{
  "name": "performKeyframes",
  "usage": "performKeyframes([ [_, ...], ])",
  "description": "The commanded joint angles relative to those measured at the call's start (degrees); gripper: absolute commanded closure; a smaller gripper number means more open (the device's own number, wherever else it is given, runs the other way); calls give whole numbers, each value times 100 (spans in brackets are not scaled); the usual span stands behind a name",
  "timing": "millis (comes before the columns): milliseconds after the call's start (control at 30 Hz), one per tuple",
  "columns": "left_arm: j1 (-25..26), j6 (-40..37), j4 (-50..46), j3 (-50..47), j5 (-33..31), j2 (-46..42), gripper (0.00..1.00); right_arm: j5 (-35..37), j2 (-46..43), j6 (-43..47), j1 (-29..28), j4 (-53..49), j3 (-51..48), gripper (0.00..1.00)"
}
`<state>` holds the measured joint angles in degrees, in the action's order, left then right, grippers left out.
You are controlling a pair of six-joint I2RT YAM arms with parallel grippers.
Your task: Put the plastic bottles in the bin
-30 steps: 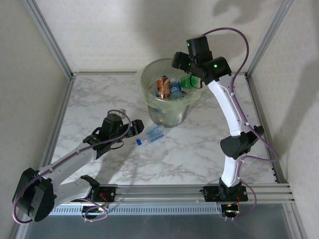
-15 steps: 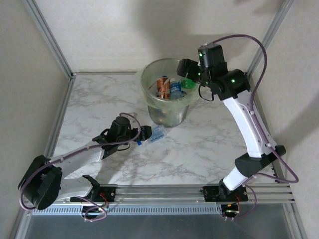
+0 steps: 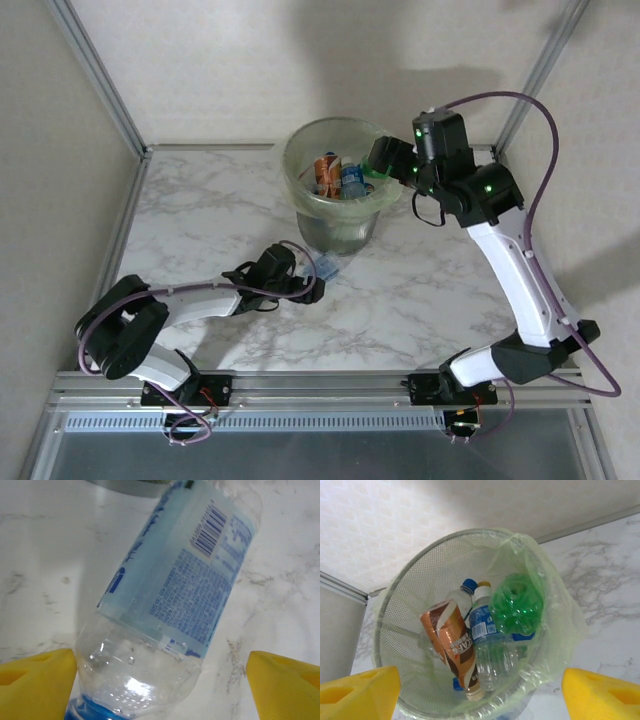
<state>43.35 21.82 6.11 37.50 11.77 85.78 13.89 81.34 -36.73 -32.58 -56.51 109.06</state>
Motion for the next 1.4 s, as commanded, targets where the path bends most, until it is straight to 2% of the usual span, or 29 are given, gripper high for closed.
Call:
performKeyframes([
  [0, 246, -205, -136, 228, -205, 192, 17, 151, -229, -136, -43, 22, -138, 15],
  [200, 421, -132, -162, 353, -287, 457, 25, 250, -480, -185, -38, -49, -282, 16],
  [600, 672, -152, -433, 452, -806, 344, 40, 299, -743, -256, -38, -39, -556, 17],
  [1033, 1008, -22, -1083, -5, -1168, -545, 30, 257, -926, -334, -38, -44, -708, 15],
  [1200, 1017, 28, -942, -35, -1070, -370, 35, 183, -932, -366, -38, -17, -703, 15],
  [1367, 1149, 50, -853, 36, -1070, -93, 36, 168, -918, -380, -40, -63, -596, 15],
])
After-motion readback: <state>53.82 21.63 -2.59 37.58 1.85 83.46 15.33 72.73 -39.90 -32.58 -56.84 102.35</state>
